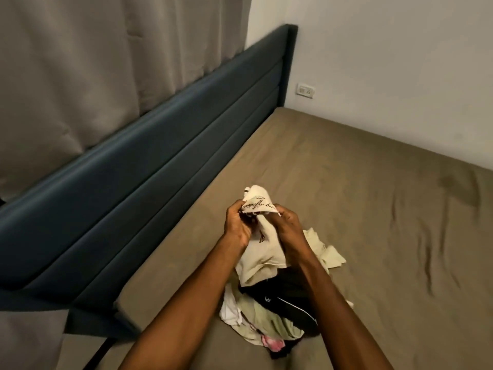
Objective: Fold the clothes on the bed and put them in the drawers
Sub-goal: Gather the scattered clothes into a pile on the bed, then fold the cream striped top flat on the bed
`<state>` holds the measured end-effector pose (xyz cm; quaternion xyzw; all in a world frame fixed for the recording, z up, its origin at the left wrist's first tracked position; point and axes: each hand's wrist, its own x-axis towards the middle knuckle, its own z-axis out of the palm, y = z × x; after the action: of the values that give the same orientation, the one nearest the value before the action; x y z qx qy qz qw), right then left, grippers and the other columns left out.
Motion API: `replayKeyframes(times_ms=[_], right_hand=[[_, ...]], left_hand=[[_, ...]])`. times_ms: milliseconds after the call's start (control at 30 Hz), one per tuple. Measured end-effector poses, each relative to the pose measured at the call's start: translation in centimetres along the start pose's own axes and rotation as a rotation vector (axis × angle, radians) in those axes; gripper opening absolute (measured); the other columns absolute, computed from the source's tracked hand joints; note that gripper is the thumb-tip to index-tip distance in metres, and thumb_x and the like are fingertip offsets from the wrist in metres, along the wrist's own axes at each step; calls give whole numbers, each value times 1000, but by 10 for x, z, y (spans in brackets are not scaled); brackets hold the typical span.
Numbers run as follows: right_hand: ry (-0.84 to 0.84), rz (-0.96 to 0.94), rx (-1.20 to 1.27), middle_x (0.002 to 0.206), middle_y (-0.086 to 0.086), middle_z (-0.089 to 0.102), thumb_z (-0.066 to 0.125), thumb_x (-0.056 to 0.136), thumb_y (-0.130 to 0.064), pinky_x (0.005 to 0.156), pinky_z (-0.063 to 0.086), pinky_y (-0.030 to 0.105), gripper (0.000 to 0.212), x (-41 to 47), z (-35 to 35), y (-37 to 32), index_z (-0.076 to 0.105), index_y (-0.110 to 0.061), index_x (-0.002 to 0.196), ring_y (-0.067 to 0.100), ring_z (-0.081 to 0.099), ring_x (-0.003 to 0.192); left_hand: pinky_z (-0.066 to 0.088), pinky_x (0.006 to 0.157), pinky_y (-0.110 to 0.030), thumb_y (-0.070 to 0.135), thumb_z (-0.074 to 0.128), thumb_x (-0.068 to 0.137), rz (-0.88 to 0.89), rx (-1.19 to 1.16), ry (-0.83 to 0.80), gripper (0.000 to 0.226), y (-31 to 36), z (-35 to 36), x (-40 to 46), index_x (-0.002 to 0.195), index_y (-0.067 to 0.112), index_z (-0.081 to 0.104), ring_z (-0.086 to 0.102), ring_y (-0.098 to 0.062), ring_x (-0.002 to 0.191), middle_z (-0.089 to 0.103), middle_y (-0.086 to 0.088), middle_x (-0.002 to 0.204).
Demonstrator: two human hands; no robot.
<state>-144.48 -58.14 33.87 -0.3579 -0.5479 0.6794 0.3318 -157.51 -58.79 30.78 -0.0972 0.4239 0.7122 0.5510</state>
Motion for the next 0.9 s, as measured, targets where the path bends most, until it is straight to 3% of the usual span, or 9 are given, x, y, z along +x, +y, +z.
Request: replayKeyframes(times_ms=[67, 167, 233, 300, 400, 533, 667, 767, 900], right_hand=[[-26, -41, -29, 113, 15, 76, 56, 100, -4, 100, 54, 39, 24, -14, -19, -15, 77, -3, 109, 30, 71, 110], [-79, 133, -103, 99, -1, 75, 62, 102, -22, 69, 50, 25, 24, -34, -52, -12, 72, -16, 122, 17, 66, 86], [-175, 310, -116, 110, 4, 76, 61, 103, -25, 81, 55, 31, 34, -47, -72, 7, 61, -21, 137, 23, 71, 96], [-187, 417, -142, 120, 10, 75, 57, 103, -17, 99, 53, 45, 38, -61, -88, 29, 54, -16, 141, 29, 73, 110], [-73, 480, -54, 119, 15, 75, 50, 103, -14, 97, 53, 48, 34, -81, -110, 57, 60, -7, 134, 36, 71, 112], [98, 636, -31, 112, 15, 77, 47, 102, -16, 82, 57, 37, 32, -106, -143, 94, 64, -6, 127, 37, 73, 105], [263, 788, -64, 105, 12, 79, 49, 101, -15, 75, 58, 32, 30, -113, -168, 131, 68, -5, 122, 30, 75, 92], [322, 849, -81, 101, 11, 80, 52, 99, -15, 74, 57, 31, 28, -115, -178, 156, 69, -5, 118, 26, 74, 85], [334, 903, -102, 98, 11, 80, 54, 98, -15, 71, 56, 31, 24, -111, -176, 175, 70, -6, 114, 25, 73, 81]], left_hand=[[57, 65, -29, 15, 47, 94, -2, 44, -35, 28, -18, 15, -17, 82, 2, 69, 68, -22, 59, 70, -12, 70], [57, 71, -34, 21, 66, 84, 41, 216, 25, 21, -46, 4, -13, 85, 1, 72, 69, -30, 74, 71, -20, 88], [59, 75, -39, 27, 71, 83, 77, 525, 248, 27, -67, -30, 1, 83, 0, 73, 70, -32, 78, 75, -18, 90], [61, 82, -43, 35, 66, 81, 84, 805, 428, 41, -85, -66, 6, 98, -1, 75, 72, -36, 88, 76, -18, 99], [57, 77, -38, 27, 65, 82, 30, 1020, 515, 40, -102, -117, 15, 107, -3, 73, 71, -41, 96, 74, -22, 104], [63, 73, -43, 29, 63, 65, -109, 1072, 478, 41, -138, -172, 36, 90, -1, 73, 73, -35, 78, 76, -18, 87], [53, 54, -31, 14, 67, 73, -167, 1077, 435, 25, -154, -161, 3, 81, -8, 73, 65, -28, 55, 72, -15, 67], [64, 66, -44, 23, 73, 57, -294, 1065, 454, 29, -181, -185, 28, 74, 0, 71, 73, -35, 72, 73, -14, 72], [61, 76, -42, 23, 88, 50, -341, 985, 502, 51, -179, -173, 17, 92, 4, 66, 70, -32, 88, 70, -11, 90]])
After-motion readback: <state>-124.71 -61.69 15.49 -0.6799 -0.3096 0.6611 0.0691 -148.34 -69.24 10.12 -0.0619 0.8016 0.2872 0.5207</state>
